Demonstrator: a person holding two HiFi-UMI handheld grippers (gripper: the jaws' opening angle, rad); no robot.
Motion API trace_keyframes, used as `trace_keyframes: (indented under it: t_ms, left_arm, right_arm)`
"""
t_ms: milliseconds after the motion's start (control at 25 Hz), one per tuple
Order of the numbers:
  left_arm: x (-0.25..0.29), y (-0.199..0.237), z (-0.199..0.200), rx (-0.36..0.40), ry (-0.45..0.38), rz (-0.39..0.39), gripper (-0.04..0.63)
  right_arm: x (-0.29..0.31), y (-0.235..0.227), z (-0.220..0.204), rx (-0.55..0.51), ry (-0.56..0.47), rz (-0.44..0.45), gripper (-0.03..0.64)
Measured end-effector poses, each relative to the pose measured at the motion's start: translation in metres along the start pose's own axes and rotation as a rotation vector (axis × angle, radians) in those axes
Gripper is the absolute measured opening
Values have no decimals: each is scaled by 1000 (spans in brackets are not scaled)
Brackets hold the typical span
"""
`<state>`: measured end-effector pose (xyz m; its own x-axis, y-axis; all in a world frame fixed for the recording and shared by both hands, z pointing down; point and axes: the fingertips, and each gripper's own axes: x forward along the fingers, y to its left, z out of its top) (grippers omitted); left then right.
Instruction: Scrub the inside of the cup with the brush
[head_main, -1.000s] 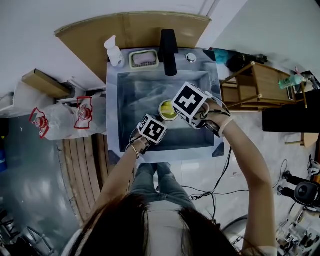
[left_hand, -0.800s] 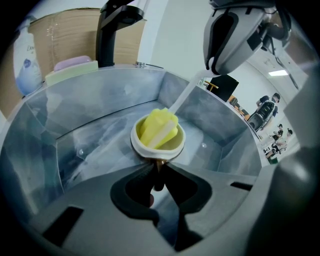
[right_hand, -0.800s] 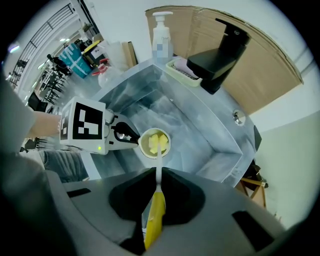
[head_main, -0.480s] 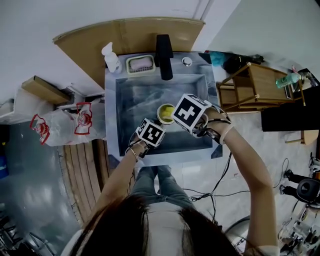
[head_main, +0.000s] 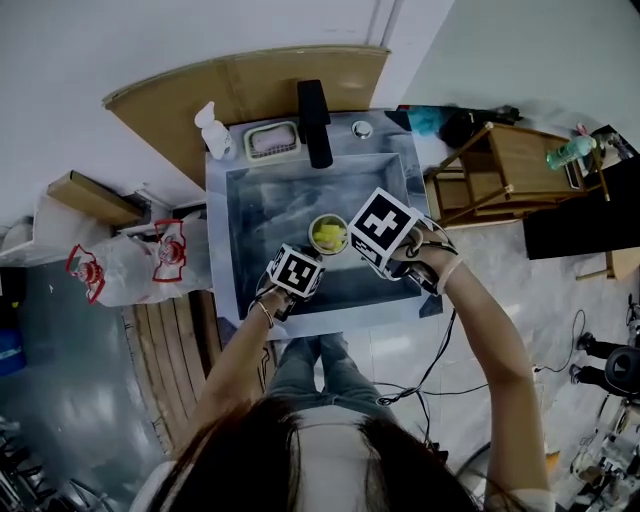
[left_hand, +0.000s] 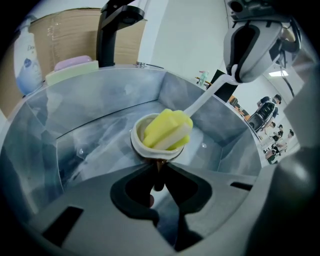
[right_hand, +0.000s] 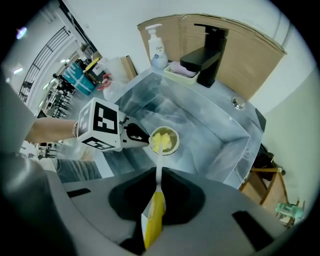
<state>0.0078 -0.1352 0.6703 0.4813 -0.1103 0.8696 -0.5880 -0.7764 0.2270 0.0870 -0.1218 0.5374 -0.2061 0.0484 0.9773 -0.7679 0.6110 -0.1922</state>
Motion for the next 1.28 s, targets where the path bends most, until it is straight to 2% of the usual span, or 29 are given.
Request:
trace_keyframes:
  t_ms: [160, 480, 840, 1280]
  left_arm:
    - [1, 0, -2, -8, 31, 8, 69]
    - [-11, -4, -2, 33, 65, 5, 69]
    - [-39, 2, 22, 18, -9, 75, 67]
    - [-76, -13, 55, 7, -115, 135, 51]
  right_arm:
    - [-4, -3, -5, 29, -32, 10, 49]
    - [-12, -9, -16, 102, -116, 37, 49]
    - [-30, -15, -27, 150, -228, 26, 49]
    - [-55, -26, -44, 192, -377, -8, 49]
